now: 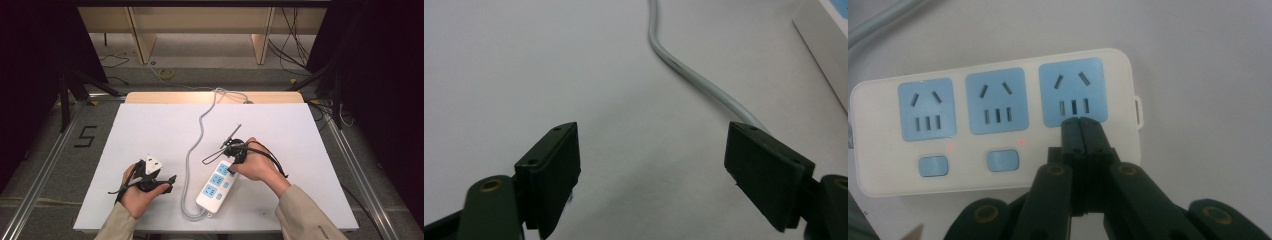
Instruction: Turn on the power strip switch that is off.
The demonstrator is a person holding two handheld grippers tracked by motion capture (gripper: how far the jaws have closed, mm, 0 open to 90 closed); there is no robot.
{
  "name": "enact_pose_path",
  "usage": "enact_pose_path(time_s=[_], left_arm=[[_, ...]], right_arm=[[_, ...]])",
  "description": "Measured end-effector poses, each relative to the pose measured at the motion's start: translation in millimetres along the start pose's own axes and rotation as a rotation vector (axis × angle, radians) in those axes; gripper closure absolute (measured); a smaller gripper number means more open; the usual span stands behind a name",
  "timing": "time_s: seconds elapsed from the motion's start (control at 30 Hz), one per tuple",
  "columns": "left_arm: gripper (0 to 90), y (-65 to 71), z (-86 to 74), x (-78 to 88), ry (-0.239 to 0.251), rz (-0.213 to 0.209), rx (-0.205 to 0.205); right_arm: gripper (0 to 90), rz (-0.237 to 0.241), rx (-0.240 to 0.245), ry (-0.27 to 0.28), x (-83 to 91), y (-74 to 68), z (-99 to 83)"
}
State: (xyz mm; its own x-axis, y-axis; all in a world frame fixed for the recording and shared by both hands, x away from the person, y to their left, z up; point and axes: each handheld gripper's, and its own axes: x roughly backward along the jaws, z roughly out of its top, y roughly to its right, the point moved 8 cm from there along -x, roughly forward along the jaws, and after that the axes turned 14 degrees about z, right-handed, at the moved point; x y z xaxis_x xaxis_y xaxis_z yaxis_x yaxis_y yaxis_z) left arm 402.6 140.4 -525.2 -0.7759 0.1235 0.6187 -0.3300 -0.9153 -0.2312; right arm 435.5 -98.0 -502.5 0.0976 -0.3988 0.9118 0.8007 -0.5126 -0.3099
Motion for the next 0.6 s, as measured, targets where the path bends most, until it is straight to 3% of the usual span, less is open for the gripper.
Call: enact_pose_path(time_s=[0.6], left_arm=[[22.1,0.2,0.1,0.2,0.001,-0.001,0.000]], right_arm=[[90.0,-0.008,-0.007,-0.003,-1.6,-0.2,0.7]])
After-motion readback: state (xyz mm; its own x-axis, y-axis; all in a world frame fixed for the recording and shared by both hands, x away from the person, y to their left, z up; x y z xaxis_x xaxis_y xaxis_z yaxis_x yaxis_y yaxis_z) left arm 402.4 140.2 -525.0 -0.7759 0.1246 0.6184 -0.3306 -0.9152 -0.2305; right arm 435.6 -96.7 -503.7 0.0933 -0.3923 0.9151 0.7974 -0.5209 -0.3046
